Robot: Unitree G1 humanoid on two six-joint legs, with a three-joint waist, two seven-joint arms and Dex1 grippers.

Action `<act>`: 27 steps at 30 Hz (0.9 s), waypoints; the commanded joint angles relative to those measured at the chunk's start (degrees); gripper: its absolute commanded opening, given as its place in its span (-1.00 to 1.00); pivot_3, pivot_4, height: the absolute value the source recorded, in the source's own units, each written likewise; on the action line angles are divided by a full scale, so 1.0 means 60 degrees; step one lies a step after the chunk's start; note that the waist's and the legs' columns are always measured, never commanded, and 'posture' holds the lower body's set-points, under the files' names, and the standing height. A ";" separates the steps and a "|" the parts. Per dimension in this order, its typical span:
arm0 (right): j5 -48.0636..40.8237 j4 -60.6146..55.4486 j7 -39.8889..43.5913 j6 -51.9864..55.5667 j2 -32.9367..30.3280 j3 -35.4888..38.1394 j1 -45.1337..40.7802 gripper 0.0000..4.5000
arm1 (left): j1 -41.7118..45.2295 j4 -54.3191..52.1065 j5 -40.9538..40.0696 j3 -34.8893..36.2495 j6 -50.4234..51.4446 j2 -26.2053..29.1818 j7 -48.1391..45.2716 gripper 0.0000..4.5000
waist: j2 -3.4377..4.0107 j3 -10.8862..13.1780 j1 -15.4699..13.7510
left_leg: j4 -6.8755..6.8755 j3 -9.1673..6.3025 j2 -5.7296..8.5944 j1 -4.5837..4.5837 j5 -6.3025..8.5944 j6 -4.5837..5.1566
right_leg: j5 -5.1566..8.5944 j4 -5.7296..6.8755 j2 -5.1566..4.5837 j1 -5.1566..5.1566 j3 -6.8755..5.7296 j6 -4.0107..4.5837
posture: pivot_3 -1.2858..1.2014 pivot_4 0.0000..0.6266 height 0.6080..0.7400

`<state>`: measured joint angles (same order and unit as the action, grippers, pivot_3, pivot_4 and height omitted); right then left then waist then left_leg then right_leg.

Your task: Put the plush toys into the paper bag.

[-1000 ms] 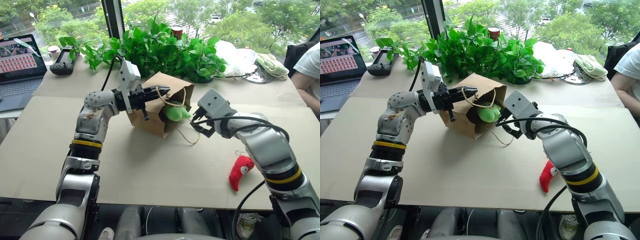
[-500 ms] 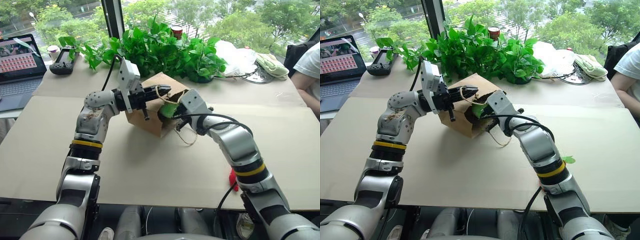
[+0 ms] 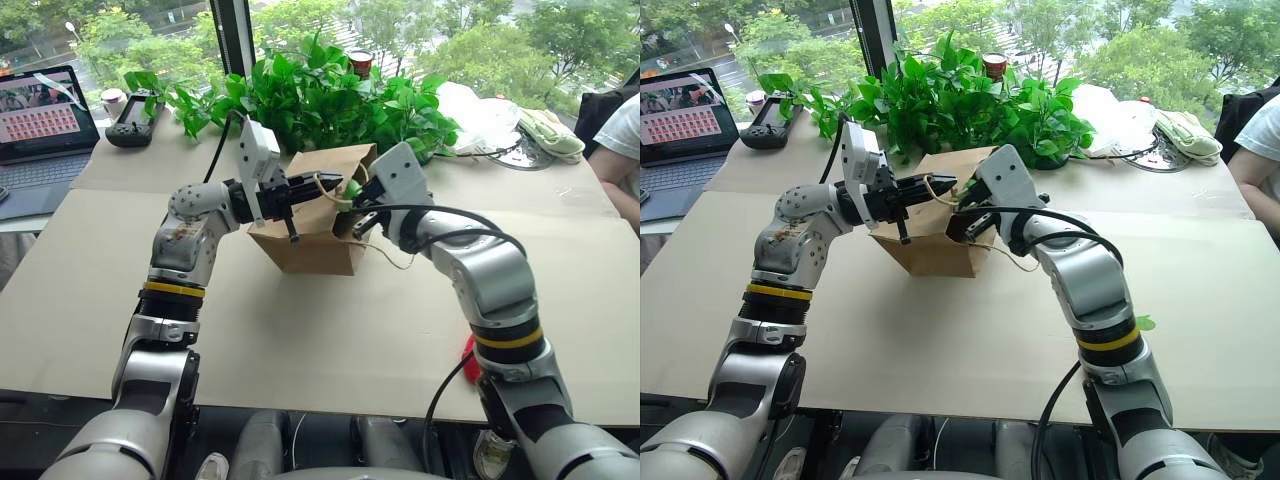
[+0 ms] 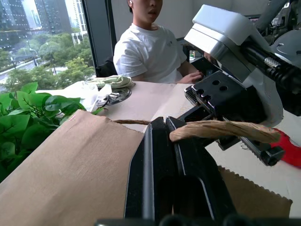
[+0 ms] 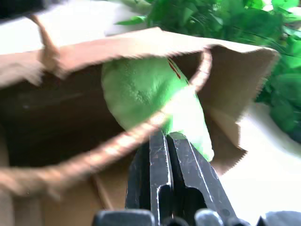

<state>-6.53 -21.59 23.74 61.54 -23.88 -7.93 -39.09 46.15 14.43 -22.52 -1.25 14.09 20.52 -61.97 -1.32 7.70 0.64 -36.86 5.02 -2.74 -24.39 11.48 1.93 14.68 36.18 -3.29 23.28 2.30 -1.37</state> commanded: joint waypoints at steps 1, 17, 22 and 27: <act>-0.0399 -0.0942 0.0368 0.0329 -0.0578 0.0646 0.0249 -0.99 | 0.0003 -0.0381 -0.0136 0.0051 -0.0033 0.0052 -0.0059 -1.00 | 0.0000 0.0000 0.0005 | 0.0000 -0.0001 -0.0001 0.0000 0.0000 0.0000 | 0.0000 0.0000 0.0001 0.0000 0.0000 0.0000 | 0.03 -0.52 1.00; -0.1380 -0.2449 0.0173 0.1546 -0.0881 0.1125 0.1019 -0.99 | -0.0042 -0.0494 -0.0265 -0.0096 0.0227 0.0206 -0.0853 -1.00 | 0.0000 0.0000 0.0032 | -0.0004 -0.0007 -0.0009 0.0017 -0.0001 0.0000 | 0.0001 0.0010 0.0018 -0.0001 0.0016 0.0002 | 0.03 -0.52 1.00; -0.1236 -0.2543 0.0245 0.1156 -0.1364 0.0709 0.0905 -0.99 | 0.0002 -0.0504 -0.0522 0.0070 0.0525 0.0206 -0.0867 -1.00 | 0.0000 0.0000 -0.0037 | -0.0004 -0.0003 0.0004 0.0002 0.0000 0.0001 | 0.0002 -0.0005 -0.0001 -0.0001 0.0012 -0.0001 | 0.03 -0.52 1.00; -0.0962 -0.1976 -0.0044 0.0639 -0.1159 -0.0145 0.0428 -0.99 | 0.0071 -0.0646 -0.0736 0.0008 0.0780 0.0186 -0.0995 -1.00 | 0.0000 0.0000 0.0016 | -0.0002 -0.0006 0.0002 0.0000 0.0001 0.0004 | 0.0003 -0.0009 0.0004 0.0000 0.0010 -0.0003 | 0.03 -0.52 1.00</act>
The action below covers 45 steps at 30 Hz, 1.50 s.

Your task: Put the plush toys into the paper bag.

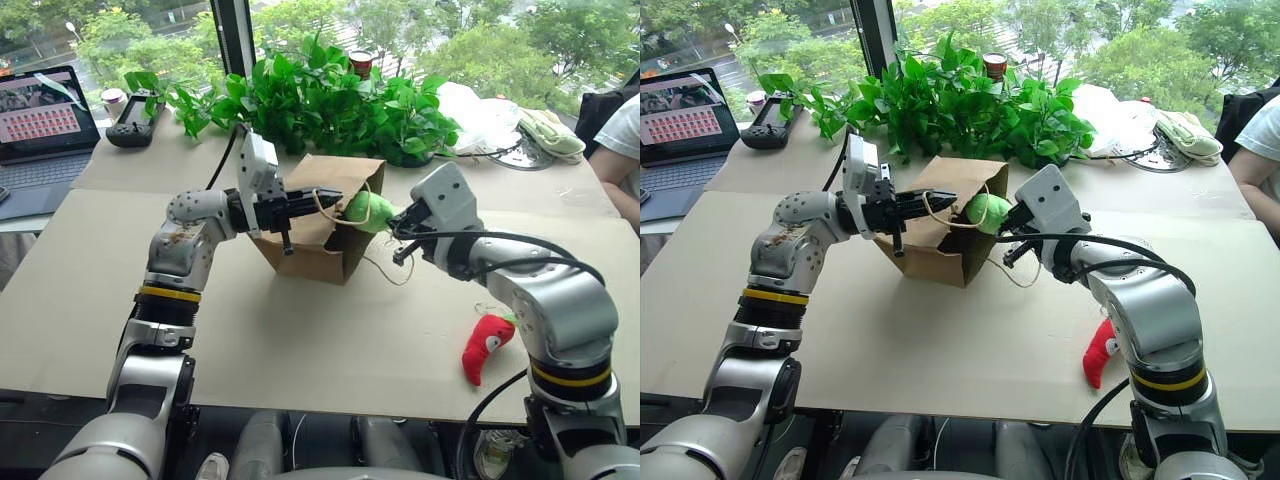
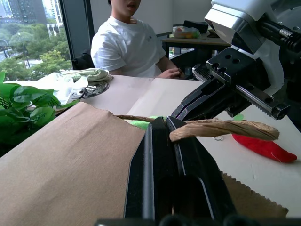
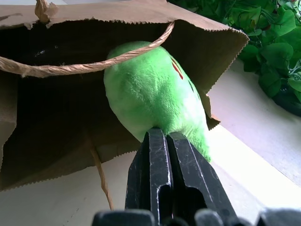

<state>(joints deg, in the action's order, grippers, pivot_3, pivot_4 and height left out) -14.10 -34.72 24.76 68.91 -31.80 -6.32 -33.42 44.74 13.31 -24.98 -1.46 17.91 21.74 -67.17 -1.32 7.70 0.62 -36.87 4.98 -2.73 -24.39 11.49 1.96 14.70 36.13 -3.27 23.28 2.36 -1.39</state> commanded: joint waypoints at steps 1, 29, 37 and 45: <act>0.0384 0.0417 -0.0303 -0.0710 0.0258 -0.0567 -0.0642 -0.99 | 0.0307 -0.0483 -0.0334 0.0020 0.0163 -0.0030 -0.0151 -1.00 | 0.0000 0.0000 0.0052 | 0.0000 0.0001 -0.0001 0.0003 0.0000 0.0000 | 0.0000 0.0000 0.0002 0.0000 0.0002 0.0000 | 0.03 -0.52 1.00; 0.0440 0.1202 -0.0128 -0.0487 0.1181 0.0166 -0.1151 0.42 | 0.0137 -0.0613 -0.0285 -0.0097 0.0129 0.0058 -0.0184 -1.00 | 0.0001 0.0000 0.0008 | 0.0001 0.0002 -0.0004 -0.0001 0.0000 -0.0001 | 0.0000 0.0009 0.0001 0.0002 -0.0001 0.0001 | 0.03 -0.52 1.00; -0.0962 -0.0798 0.0820 0.1051 -0.0134 0.2219 0.0067 0.42 | 0.0126 -0.0374 -0.0243 -0.0104 0.0028 0.0544 -0.0627 -1.00 | 0.0001 0.0000 0.0011 | 0.0001 0.0001 -0.0004 -0.0001 0.0000 -0.0001 | 0.0000 0.0004 0.0001 0.0002 0.0000 0.0001 | 0.03 -0.52 1.00; -0.1645 -0.2060 0.1668 0.3124 -0.2610 0.4154 0.2801 0.42 | 0.0173 -0.0181 -0.0211 -0.0092 -0.0104 0.0770 -0.0796 -1.00 | -0.0001 0.0001 -0.0063 | 0.0003 0.0003 0.0003 0.0002 0.0001 0.0001 | 0.0003 -0.0010 -0.0010 -0.0006 0.0004 -0.0004 | 0.03 -0.52 1.00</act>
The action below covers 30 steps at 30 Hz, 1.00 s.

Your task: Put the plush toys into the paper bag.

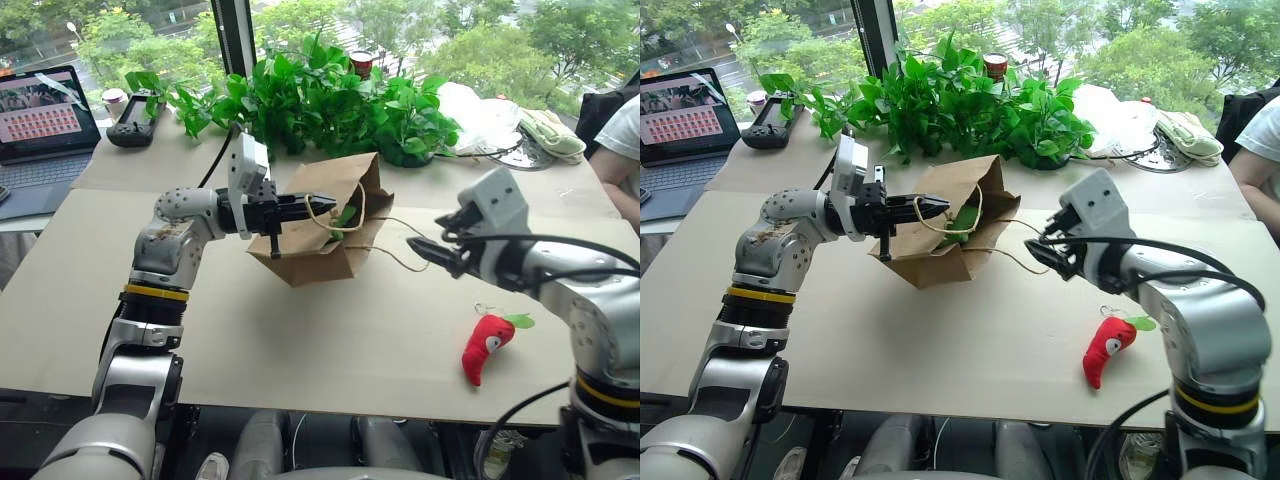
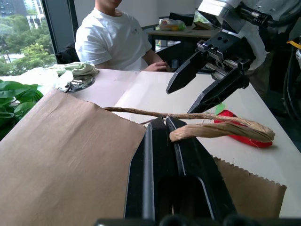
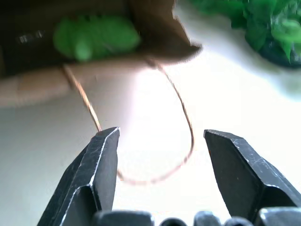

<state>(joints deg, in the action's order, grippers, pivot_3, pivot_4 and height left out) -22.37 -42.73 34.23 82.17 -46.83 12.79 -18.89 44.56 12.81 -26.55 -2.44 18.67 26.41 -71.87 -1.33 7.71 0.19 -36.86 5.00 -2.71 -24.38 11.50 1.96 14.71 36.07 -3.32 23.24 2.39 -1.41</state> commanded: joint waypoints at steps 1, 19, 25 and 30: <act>-0.0288 -0.0871 0.0036 0.1171 -0.0064 0.1176 0.0575 0.42 | 0.0211 -0.0095 0.0053 0.0070 -0.0244 -0.0018 0.0005 -1.00 | -0.0001 0.0000 0.0038 | -0.0001 -0.0003 -0.0004 0.0004 0.0000 0.0000 | 0.0000 0.0001 0.0005 -0.0005 -0.0001 0.0000 | 0.03 -0.52 1.00; -0.2674 -0.2878 -0.2270 0.1721 0.2407 0.4763 0.4202 0.42 | 0.0291 0.0222 0.0164 -0.0011 -0.0478 -0.0250 0.0013 -1.00 | -0.0003 -0.0001 0.0076 | -0.0006 -0.0024 0.0004 0.0020 -0.0001 0.0000 | 0.0007 0.0012 0.0009 -0.0025 0.0009 -0.0009 | 0.03 -0.52 1.00; -0.2558 -0.2796 -0.3979 0.1721 0.3900 0.3863 0.4167 0.42 | 0.0420 0.0325 0.0209 0.0007 -0.0528 -0.0335 0.0032 -1.00 | 0.0001 -0.0003 0.0093 | -0.0005 -0.0026 0.0002 0.0017 -0.0001 0.0000 | 0.0007 0.0011 0.0013 -0.0021 0.0012 -0.0009 | 0.03 -0.52 1.00; -0.2213 -0.2422 -0.4965 0.1721 0.4248 0.3129 0.3795 0.42 | 0.0434 0.0325 0.0251 0.0033 -0.0545 -0.0365 0.0056 -1.00 | 0.0002 -0.0003 0.0099 | -0.0006 -0.0025 0.0002 0.0020 -0.0001 -0.0001 | 0.0007 0.0016 0.0011 -0.0020 0.0014 -0.0008 | 0.03 -0.52 1.00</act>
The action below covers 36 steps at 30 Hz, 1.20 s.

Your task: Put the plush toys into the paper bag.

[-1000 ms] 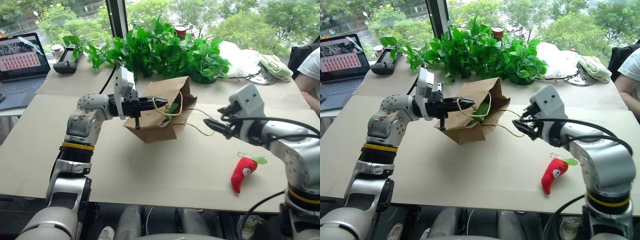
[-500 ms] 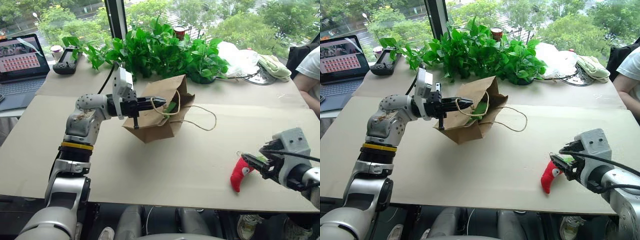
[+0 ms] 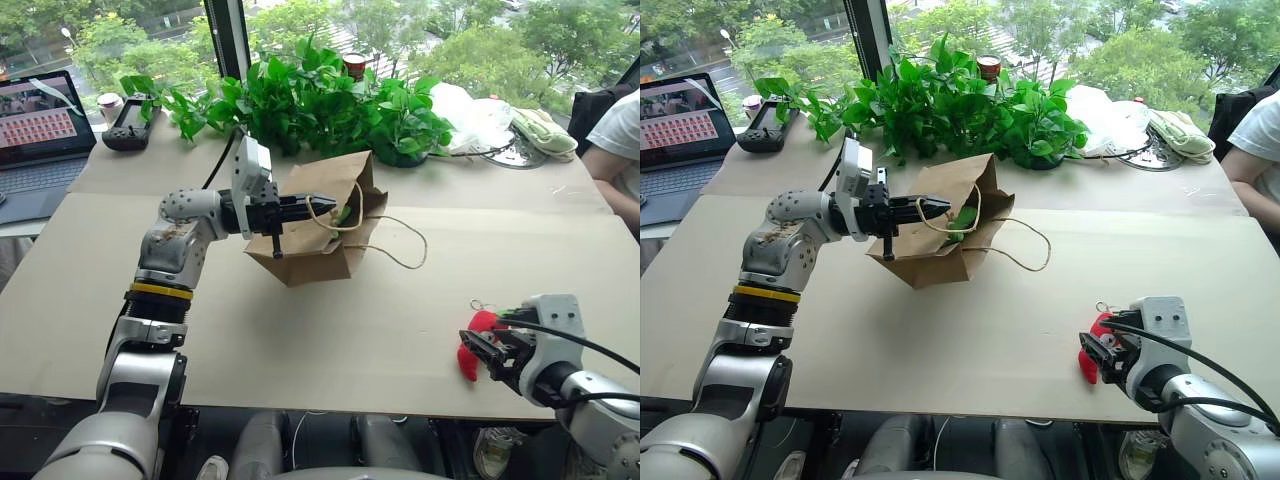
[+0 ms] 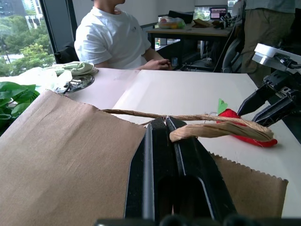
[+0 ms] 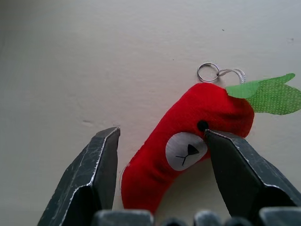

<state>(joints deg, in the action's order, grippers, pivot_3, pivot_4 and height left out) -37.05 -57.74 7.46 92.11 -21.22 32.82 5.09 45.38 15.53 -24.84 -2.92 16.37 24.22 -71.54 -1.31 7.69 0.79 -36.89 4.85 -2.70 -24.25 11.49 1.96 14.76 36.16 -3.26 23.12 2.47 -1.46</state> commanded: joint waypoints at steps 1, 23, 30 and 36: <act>0.0301 0.0137 -0.0616 0.0064 -0.0154 -0.0388 -0.0221 0.31 | 0.0295 -0.0142 -0.0029 0.0115 -0.0157 0.0003 0.0014 -1.00 | 0.0000 0.0000 -0.0003 | 0.0000 -0.0001 -0.0001 -0.0001 0.0000 0.0000 | 0.0000 -0.0003 0.0000 -0.0001 -0.0002 0.0000 | 0.03 -0.52 1.00; 0.0860 0.0392 -0.0940 0.0064 -0.1097 -0.1449 -0.0544 -0.96 | 0.0300 -0.0217 -0.0035 0.0125 -0.0095 0.0047 0.0110 -1.00 | -0.0001 -0.0001 -0.0010 | 0.0000 -0.0002 0.0001 -0.0003 0.0000 0.0000 | 0.0000 -0.0008 -0.0001 -0.0004 -0.0003 -0.0001 | 0.03 -0.52 1.00; -0.0165 0.0121 0.0215 0.0064 -0.1049 0.0109 -0.2590 -0.96 | 0.0325 -0.0121 -0.0011 0.0106 -0.0150 0.0004 0.0107 -1.00 | 0.0000 0.0000 0.0015 | 0.0001 -0.0001 0.0000 -0.0002 0.0000 0.0000 | 0.0000 -0.0003 0.0003 0.0001 0.0001 0.0000 | 0.03 -0.52 1.00; -0.0869 0.0267 0.0240 0.0064 -0.0737 0.0425 -0.3673 -0.96 | 0.0317 -0.0095 0.0009 0.0091 -0.0192 -0.0040 0.0121 -1.00 | -0.0001 0.0000 -0.0021 | 0.0008 -0.0006 0.0001 -0.0014 0.0000 0.0000 | 0.0001 -0.0009 0.0003 0.0004 -0.0006 0.0000 | 0.03 -0.52 1.00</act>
<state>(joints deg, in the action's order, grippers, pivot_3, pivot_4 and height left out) -40.36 -55.14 9.21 92.12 -26.29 33.69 -14.49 45.50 15.70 -24.73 -2.84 16.36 24.24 -70.85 -1.32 7.69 0.66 -36.86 4.82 -2.69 -24.35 11.49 1.96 14.76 36.10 -3.25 23.14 2.45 -1.46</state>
